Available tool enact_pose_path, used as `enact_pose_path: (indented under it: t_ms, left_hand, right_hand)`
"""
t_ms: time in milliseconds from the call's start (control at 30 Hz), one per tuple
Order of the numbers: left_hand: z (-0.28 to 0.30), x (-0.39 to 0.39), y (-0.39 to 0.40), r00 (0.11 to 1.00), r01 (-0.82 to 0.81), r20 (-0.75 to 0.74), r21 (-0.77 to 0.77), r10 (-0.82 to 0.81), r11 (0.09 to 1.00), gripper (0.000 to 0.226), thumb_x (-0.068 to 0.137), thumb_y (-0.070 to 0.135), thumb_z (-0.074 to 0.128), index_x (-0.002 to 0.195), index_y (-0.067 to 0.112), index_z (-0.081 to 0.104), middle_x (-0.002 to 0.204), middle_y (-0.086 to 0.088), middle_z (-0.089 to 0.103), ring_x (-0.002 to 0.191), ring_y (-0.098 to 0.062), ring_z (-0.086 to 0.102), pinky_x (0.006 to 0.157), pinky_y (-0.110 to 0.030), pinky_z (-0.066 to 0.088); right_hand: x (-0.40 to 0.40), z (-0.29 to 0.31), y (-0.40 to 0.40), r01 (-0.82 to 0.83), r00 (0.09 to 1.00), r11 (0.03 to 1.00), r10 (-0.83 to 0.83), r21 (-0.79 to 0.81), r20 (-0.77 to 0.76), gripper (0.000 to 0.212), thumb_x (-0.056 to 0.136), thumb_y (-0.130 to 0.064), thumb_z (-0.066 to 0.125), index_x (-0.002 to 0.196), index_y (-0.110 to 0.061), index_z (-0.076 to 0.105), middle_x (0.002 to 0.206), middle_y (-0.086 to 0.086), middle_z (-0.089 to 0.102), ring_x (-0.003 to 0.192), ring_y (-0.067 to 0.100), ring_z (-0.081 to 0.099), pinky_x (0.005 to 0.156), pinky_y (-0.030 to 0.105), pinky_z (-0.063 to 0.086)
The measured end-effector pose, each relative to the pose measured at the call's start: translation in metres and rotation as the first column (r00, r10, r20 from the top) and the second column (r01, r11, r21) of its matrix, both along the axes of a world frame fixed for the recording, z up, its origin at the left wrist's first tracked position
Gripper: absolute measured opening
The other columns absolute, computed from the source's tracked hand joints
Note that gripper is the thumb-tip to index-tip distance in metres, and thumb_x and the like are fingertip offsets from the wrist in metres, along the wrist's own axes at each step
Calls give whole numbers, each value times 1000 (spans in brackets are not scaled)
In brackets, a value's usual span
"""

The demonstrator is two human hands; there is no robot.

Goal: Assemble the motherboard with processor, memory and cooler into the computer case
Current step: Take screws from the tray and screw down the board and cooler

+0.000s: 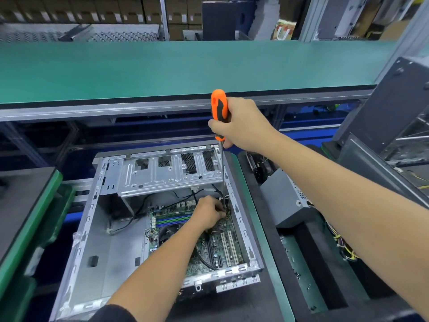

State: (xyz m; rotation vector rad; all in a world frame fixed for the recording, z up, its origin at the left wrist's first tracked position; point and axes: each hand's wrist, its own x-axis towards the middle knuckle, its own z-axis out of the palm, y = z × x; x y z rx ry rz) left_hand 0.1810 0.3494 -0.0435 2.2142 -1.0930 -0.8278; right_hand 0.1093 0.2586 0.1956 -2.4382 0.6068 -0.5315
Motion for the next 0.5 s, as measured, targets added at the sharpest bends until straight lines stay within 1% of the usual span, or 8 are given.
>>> enact_pose_path:
  t_ms: [100, 167, 200, 267, 367, 433, 500]
  left_hand:
    - [0, -1, -1, 1000, 16, 6, 34, -16, 999, 18, 81, 21, 75, 93, 9, 70, 98, -9, 67, 80, -17, 56, 72, -23, 42]
    - [-1, -2, -1, 1000, 24, 5, 49, -24, 999, 18, 79, 23, 77, 85, 11, 65, 90, -8, 65, 78, -18, 56, 70, -25, 42]
    - [0, -3, -1, 1000, 28, 10, 55, -28, 998, 20, 78, 24, 78, 82, 11, 63, 87, -7, 64, 77, -18, 57, 69, -26, 43]
    - [0, -4, -1, 999, 28, 26, 56, -29, 998, 21, 78, 26, 77, 84, 10, 64, 85, -6, 63, 76, -19, 57, 68, -27, 43]
    - [0, -4, -1, 999, 27, 34, 44, -29, 999, 24, 78, 27, 77, 89, 8, 67, 83, -5, 63, 72, -18, 57, 66, -26, 43]
    - [1, -5, 0, 998, 40, 38, 45, -42, 998, 25, 79, 28, 76, 91, 7, 67, 86, -6, 65, 73, -18, 57, 65, -26, 42]
    - [1, -6, 0, 998, 48, 48, 44, -50, 998, 25, 80, 28, 75, 92, 7, 67, 90, -9, 67, 76, -20, 58, 66, -27, 43]
  right_hand:
    - [-1, -1, 2, 1, 1000, 1000, -1, -3, -5, 24, 91, -26, 60, 81, -11, 43, 76, 19, 62, 49, 11, 67, 64, 36, 55]
    - [-2, -1, 2, 1, 1000, 1000, -1, -4, -6, 24, 91, -25, 60, 81, -12, 42, 71, 13, 59, 50, 12, 67, 63, 37, 55]
    - [-3, -1, 2, 1, 1000, 1000, -1, -2, -8, 24, 91, -25, 60, 81, -11, 42, 71, 14, 59, 50, 11, 67, 64, 37, 55]
    - [-3, -1, 2, -2, 1000, 1000, 2, 7, -10, 24, 91, -25, 60, 81, -11, 43, 71, 17, 59, 49, 11, 67, 63, 37, 56]
    - [-3, -3, 2, -5, 1000, 1000, 5, 4, -8, 23, 91, -25, 60, 81, -11, 44, 68, 10, 58, 48, 9, 66, 61, 33, 56]
    - [-3, -5, 2, -3, 1000, 1000, 3, 5, -13, 23, 91, -24, 59, 81, -11, 44, 67, 11, 59, 48, 9, 66, 60, 31, 54]
    - [-3, -7, 2, -2, 1000, 1000, 2, 12, -19, 23, 91, -24, 59, 81, -11, 44, 64, 10, 58, 48, 8, 66, 55, 25, 51]
